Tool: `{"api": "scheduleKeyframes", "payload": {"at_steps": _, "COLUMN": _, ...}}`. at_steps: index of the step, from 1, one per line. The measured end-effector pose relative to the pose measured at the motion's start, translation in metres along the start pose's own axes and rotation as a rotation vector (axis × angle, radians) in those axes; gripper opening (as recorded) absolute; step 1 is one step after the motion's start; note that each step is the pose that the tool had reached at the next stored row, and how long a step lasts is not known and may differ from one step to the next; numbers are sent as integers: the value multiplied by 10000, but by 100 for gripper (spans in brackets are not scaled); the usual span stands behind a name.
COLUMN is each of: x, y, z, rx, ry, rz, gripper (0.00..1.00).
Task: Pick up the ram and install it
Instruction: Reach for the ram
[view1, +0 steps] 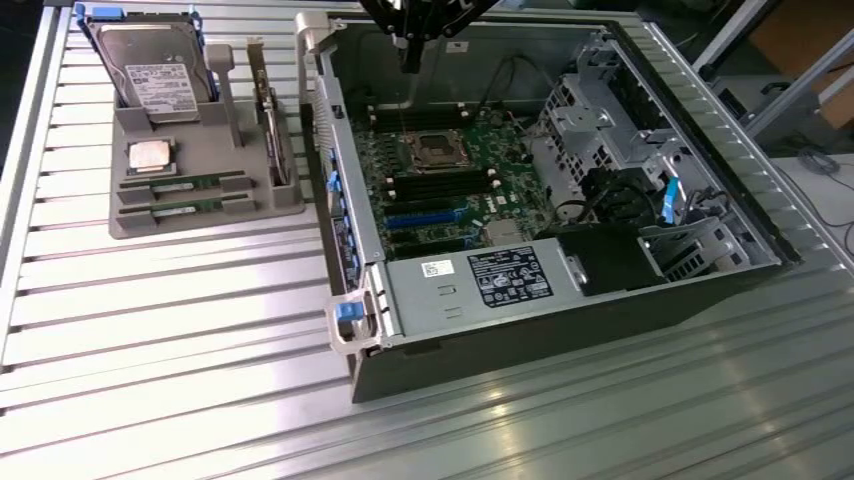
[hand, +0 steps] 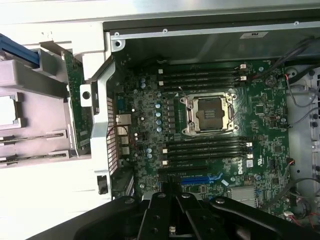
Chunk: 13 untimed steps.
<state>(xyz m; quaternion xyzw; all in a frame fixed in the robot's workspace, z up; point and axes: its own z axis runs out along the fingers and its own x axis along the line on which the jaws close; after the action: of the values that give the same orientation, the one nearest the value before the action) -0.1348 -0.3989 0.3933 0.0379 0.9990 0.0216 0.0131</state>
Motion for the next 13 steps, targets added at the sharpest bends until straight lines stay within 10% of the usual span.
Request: {"api": "scheduleKeyframes", "payload": {"at_steps": 13, "x": 90, "y": -7, "z": -2, "rx": 1, "ry": 0, "rz": 0, "gripper": 10}}
